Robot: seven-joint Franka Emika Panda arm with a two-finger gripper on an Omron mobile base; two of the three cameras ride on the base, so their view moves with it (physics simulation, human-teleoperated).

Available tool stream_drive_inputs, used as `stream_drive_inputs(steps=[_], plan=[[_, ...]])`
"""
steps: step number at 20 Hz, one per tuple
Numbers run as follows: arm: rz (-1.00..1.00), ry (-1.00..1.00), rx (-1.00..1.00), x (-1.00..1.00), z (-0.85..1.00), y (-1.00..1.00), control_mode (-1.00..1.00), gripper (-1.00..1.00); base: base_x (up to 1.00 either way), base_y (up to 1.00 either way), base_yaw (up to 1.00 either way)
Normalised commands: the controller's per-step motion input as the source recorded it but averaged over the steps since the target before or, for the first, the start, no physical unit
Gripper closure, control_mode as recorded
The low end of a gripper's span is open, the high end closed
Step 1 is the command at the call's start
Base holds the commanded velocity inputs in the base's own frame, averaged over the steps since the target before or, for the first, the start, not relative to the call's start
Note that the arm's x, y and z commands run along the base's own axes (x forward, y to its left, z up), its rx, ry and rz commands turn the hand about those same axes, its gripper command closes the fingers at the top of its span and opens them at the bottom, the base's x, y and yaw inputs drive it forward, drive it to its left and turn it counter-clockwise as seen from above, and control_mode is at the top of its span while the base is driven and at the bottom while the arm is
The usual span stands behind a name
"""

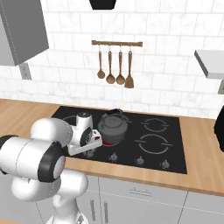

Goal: Turn off the front center burner of the stove.

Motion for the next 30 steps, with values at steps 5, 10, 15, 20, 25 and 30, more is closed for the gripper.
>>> stream_drive_inputs(steps=[5,10,15,20,25,30], plan=[[-0.45,0.01,0.07,-0.14,-0.1,0.14,-1.0,1.0,0.0,0.0,0.0],[-0.42,0.0,0.1,-0.3,-0.11,0.0,-1.0,1.0,0.0,0.0,0.0],[-0.3,0.0,0.05,-0.3,-0.19,-0.29,-1.0,1.0,0.0,0.0,0.0],[-0.22,0.0,0.0,-0.31,-0.44,-0.24,-1.0,1.0,0.0,0.0,0.0],[-0.15,0.02,-0.03,-0.46,-0.45,-0.02,-1.0,1.0,0.0,0.0,0.0],[-0.24,0.09,0.01,-0.49,-0.3,-0.01,-1.0,1.0,0.0,0.0,0.0]])
